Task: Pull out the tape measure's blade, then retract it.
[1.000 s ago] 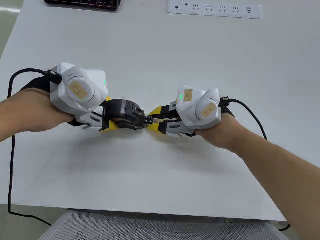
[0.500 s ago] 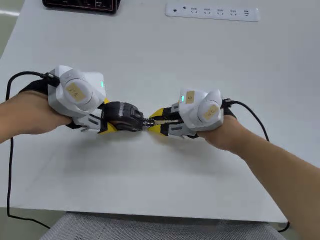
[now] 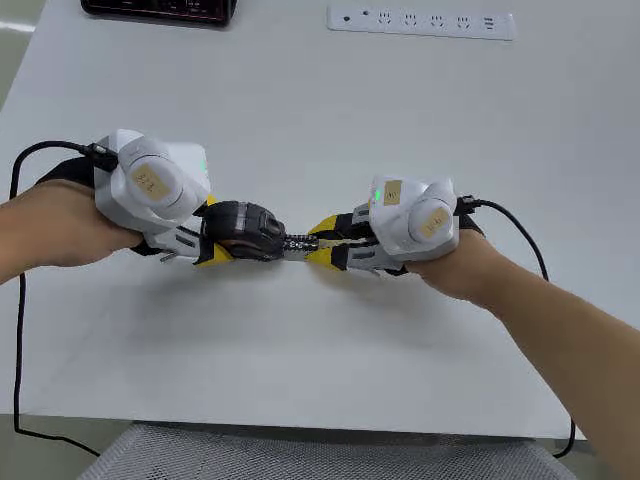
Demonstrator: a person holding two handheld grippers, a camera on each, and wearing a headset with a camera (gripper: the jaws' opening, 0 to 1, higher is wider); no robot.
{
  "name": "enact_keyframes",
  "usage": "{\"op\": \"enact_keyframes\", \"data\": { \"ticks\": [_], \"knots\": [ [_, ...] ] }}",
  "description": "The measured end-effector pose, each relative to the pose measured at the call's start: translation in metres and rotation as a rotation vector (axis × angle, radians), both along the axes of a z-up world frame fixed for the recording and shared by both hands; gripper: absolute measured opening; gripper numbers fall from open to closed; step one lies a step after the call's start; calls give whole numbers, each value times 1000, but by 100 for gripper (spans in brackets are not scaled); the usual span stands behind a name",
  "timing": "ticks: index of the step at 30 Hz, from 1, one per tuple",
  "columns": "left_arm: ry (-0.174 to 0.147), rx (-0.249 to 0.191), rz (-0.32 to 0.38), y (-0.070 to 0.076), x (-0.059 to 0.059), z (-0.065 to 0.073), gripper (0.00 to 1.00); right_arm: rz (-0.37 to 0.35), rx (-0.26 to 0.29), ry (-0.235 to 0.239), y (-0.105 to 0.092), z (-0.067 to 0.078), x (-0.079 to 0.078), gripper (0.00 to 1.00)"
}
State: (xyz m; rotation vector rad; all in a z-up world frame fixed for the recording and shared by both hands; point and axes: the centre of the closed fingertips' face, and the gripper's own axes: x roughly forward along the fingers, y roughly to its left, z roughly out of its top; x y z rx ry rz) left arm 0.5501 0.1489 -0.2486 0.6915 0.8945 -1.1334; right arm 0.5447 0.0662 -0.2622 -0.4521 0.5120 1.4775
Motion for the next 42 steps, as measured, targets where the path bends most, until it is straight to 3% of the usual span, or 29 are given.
{"op": "enact_keyframes", "data": {
  "ticks": [19, 42],
  "knots": [
    [3, 3, -2, 1, 0, 0, 27, 4, -12, -9, -9, 1, 0, 10],
    [2, 3, -2, -1, 0, 0, 27, -4, -45, -11, -39, -1, 1, 10]
  ]
}}
